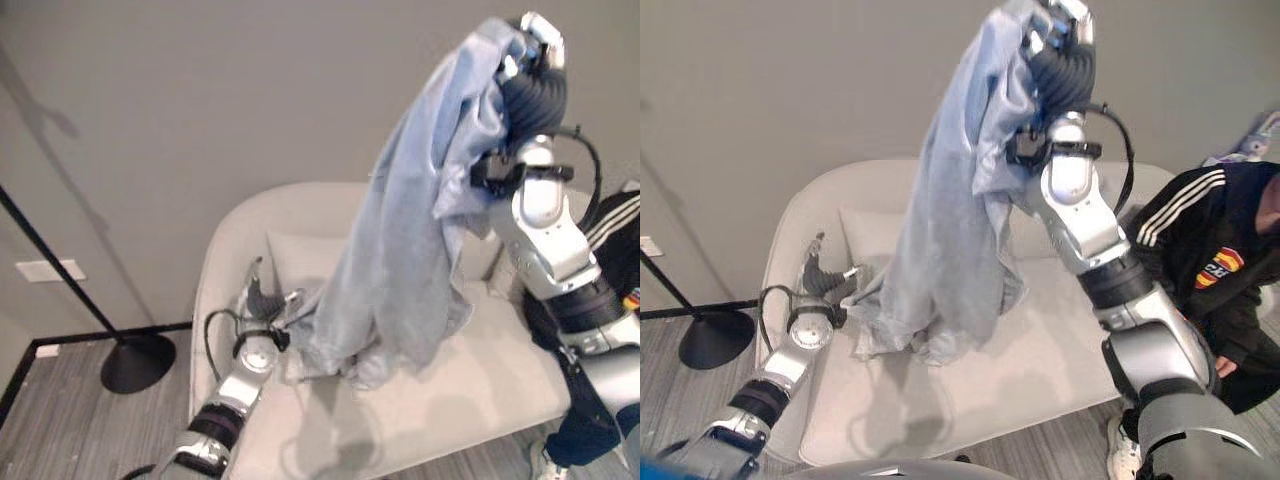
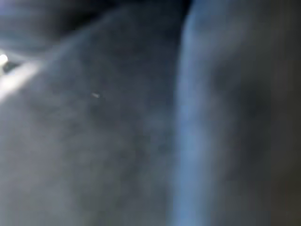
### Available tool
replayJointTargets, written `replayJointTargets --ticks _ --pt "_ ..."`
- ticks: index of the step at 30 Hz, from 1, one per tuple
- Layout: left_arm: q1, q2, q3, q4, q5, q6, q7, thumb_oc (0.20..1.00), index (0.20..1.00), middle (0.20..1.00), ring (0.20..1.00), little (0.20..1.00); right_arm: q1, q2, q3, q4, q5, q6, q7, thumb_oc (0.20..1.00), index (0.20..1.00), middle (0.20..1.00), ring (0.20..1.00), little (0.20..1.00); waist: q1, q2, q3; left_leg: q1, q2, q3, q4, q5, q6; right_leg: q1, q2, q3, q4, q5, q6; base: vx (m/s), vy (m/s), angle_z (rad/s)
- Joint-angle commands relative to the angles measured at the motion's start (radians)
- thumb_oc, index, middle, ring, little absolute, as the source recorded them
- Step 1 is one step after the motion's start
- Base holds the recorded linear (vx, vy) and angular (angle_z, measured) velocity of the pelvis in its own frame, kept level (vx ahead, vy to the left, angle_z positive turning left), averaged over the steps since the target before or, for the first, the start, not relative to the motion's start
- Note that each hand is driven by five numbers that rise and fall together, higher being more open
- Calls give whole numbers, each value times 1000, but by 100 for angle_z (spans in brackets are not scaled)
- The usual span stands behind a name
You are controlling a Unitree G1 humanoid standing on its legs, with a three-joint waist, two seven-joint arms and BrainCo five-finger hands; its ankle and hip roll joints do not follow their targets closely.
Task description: Hang the clothes on the sofa on the clothes rack.
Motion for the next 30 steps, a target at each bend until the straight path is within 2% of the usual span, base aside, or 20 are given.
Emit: replayJointTargets --ticks 1,6,15,22,27,30 --pt "-70 59 -38 9 108 -53 63 1000 1000 1000 1000 1000 -181 -43 -8 66 50 -83 -36 200 200 200 200 200 17 -3 -33 -10 61 1 41 -94 -13 20 -152 5 34 -36 97 8 8 -22" --pt "-76 63 -70 33 129 -62 64 1000 1000 1000 1000 1000 -289 -38 9 151 69 -89 -58 200 200 200 200 200 8 3 -46 -3 62 4 41 -98 -14 23 -153 9 34 -37 97 9 3 -6" --pt "-140 59 -173 157 135 -68 71 1000 1000 1000 1000 1000 -560 -26 74 424 144 -95 -93 200 200 200 200 200 -3 1 -69 0 69 -2 36 -95 -20 30 -144 4 34 -44 95 0 0 0" --pt "-184 54 -217 229 134 -71 86 1000 1000 1000 1000 1000 -671 -30 109 555 178 -102 -97 200 200 200 200 200 -10 1 -80 1 76 -8 33 -91 -26 35 -137 -4 32 -49 94 0 0 0" --pt "-201 29 -242 261 105 -91 85 1000 1000 1000 1000 1000 -762 -24 142 666 209 -97 -91 200 200 200 200 200 -10 -2 -89 1 80 -8 30 -88 -30 36 -130 -7 30 -51 94 0 0 0" --pt "-218 -17 -264 280 44 -111 73 1000 1000 1000 1000 1000 -791 -14 161 696 224 -95 -93 200 200 200 200 200 -12 -7 -92 -2 81 -9 30 -86 -30 35 -128 -7 29 -51 93 0 0 0"
